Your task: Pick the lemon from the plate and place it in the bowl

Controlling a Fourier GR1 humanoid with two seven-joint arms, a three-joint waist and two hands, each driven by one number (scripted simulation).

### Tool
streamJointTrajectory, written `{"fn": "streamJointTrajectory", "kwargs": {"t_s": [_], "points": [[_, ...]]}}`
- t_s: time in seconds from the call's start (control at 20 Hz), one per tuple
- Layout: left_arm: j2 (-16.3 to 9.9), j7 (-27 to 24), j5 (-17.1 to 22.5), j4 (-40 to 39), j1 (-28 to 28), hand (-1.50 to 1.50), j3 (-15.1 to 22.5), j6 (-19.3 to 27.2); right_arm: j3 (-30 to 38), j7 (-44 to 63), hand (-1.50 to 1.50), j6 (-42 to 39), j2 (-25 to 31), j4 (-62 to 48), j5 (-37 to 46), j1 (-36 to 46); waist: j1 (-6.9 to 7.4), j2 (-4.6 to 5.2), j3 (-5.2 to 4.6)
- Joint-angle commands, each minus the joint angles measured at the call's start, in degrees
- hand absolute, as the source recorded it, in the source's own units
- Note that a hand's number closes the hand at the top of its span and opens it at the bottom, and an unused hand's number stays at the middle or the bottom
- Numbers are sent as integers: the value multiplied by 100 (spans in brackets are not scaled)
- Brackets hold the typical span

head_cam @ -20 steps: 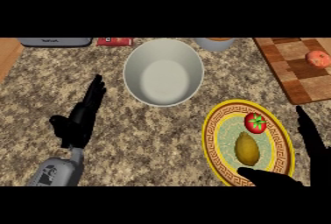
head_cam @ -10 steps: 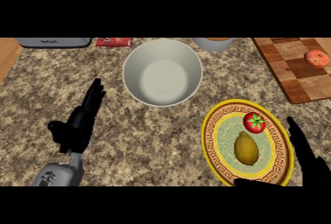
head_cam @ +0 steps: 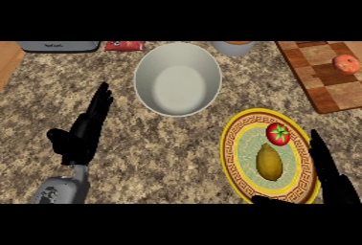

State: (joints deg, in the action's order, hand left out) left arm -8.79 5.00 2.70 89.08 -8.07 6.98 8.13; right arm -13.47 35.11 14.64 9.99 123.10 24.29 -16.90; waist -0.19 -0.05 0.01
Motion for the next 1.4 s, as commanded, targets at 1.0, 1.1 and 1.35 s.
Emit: {"fn": "streamJointTrajectory", "kwargs": {"t_s": [1.0, 1.1, 1.35], "points": [[569, 3, -599, 63, 95, 0, -37, -34, 246, -1202, -150, 329, -623, -1771, 68, -28, 11, 2, -1], [670, 299, -699, 163, -199, 0, 3, 141, 469, -1221, -150, 312, -502, -2231, 125, 199, 13, 4, 1], [507, -323, -499, -41, 281, 0, -183, -310, 204, -1147, -150, 149, -577, -2311, 340, 244, 17, 1, -1]]}}
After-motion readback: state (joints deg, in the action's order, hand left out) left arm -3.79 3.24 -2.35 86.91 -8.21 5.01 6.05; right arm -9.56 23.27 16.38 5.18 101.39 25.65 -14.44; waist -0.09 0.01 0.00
